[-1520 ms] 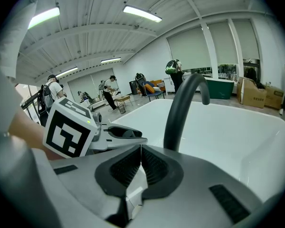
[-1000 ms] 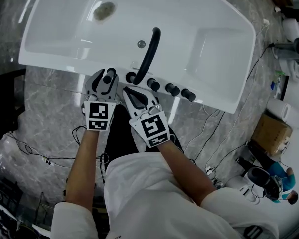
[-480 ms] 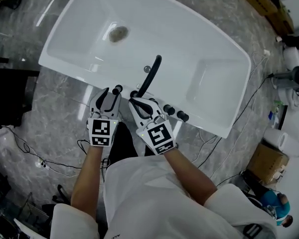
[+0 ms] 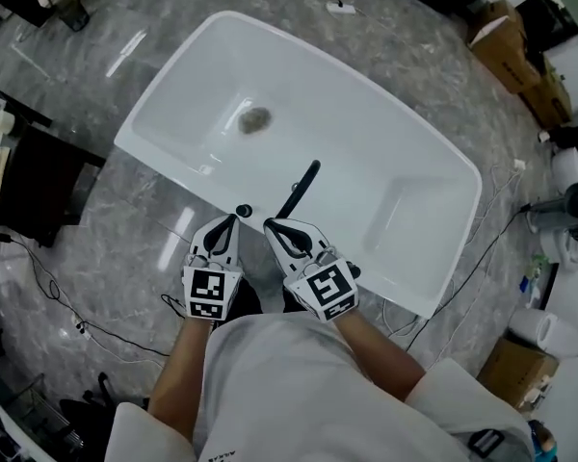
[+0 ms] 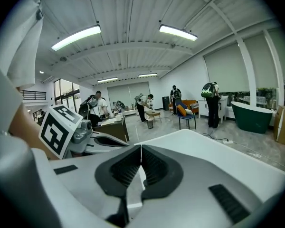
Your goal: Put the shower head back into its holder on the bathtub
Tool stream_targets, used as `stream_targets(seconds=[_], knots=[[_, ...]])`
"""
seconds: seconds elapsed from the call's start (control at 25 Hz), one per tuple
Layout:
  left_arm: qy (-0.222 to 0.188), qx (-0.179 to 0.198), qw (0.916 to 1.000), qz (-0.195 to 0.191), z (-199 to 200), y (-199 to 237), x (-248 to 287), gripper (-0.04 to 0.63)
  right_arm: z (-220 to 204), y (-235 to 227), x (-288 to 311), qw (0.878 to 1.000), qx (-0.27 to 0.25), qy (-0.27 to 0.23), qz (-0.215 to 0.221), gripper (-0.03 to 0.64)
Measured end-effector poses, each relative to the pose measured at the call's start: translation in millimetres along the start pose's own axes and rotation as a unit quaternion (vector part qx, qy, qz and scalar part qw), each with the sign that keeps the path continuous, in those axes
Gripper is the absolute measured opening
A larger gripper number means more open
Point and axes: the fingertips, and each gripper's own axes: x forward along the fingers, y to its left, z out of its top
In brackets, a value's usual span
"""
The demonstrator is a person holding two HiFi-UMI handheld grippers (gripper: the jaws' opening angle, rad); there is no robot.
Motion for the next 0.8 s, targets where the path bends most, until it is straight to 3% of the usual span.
stream_targets(seconds=[0.44,0.8], knots=[[-0.057,-0.011,0.9977,0.037,51,16,-56,0.012,58,3,-25,0.999,-0.016,-0.047,0.02,0.018],[-0.061,-0.022,0.9972,0.037,53,22,-69,0.012,71,-7,-34,0.998,-0.009,-0.058,0.011,0.018]])
